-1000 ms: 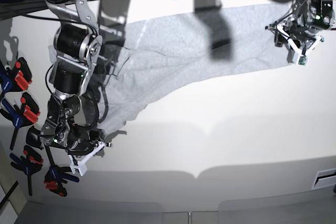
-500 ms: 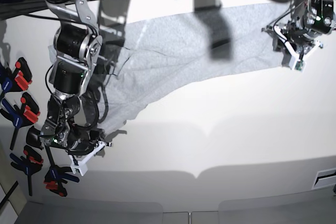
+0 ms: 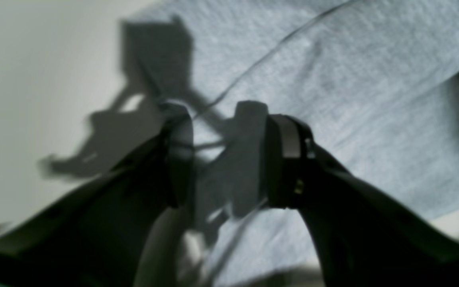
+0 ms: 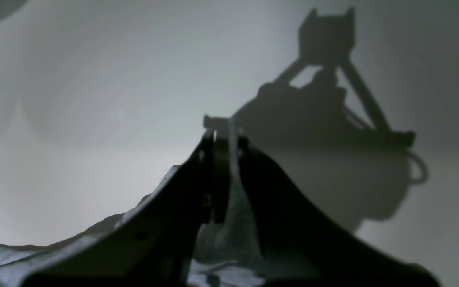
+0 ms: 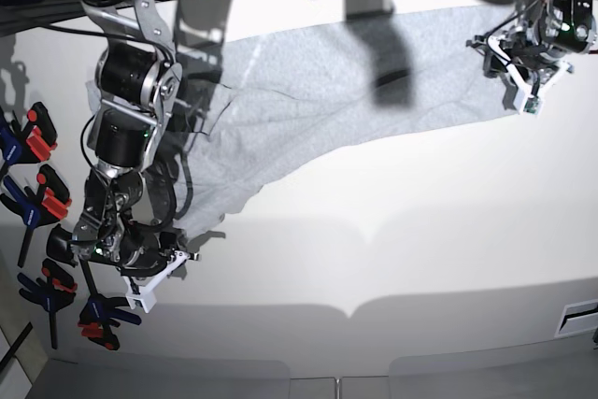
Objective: Fold the T-shirt properly
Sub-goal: 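Hold the shirt stretched between the right and left grippers, then pull the shirt edges apart with both grippers to flatten it, then drag the held shirt edge toward the left gripper with the right gripper, then release the shirt with both grippers and lift them away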
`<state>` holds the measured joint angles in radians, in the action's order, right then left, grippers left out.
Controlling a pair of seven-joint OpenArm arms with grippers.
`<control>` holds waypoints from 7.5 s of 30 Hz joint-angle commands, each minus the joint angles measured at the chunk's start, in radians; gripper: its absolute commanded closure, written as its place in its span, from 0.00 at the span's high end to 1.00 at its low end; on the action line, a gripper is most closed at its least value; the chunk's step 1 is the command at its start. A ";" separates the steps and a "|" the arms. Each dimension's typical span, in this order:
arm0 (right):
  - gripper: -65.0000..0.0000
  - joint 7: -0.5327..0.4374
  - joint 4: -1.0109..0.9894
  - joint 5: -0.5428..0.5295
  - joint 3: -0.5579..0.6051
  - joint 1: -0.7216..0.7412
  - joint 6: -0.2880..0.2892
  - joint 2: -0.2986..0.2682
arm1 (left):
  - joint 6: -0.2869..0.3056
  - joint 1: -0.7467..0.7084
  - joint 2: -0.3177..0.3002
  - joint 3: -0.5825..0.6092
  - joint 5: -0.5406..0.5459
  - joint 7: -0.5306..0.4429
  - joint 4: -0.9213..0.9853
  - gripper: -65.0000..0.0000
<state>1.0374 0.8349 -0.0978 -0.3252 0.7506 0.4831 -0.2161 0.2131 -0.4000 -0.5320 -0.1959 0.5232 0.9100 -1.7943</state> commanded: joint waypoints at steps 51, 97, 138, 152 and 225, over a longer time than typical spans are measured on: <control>0.00 -0.020 0.018 -0.018 0.000 0.041 0.016 -0.008 | -0.109 0.018 -0.016 -0.007 -0.135 -0.021 0.064 0.38; 0.00 -0.081 0.018 -0.018 0.000 0.112 0.018 -0.008 | -0.120 0.154 -0.018 -0.007 -0.298 -0.260 -0.184 0.00; 0.00 -0.069 0.099 -0.146 0.000 -0.049 0.113 -0.048 | -0.116 0.333 -0.018 -0.007 -0.219 -0.189 0.156 0.00; 0.00 -0.024 0.364 -0.179 -0.003 -0.341 0.116 -0.064 | -0.113 0.132 -0.017 -0.007 -0.217 -0.068 -0.132 0.00; 0.00 0.336 0.946 -0.737 -0.285 -0.763 0.155 -0.057 | -0.161 -0.216 -0.017 -0.008 -0.445 0.066 -0.420 0.00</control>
<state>1.3880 1.7638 -0.8143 -0.6052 -0.0181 0.6247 -0.2604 0.0601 -0.6121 -0.5350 -0.1967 0.0952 0.9886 -2.1990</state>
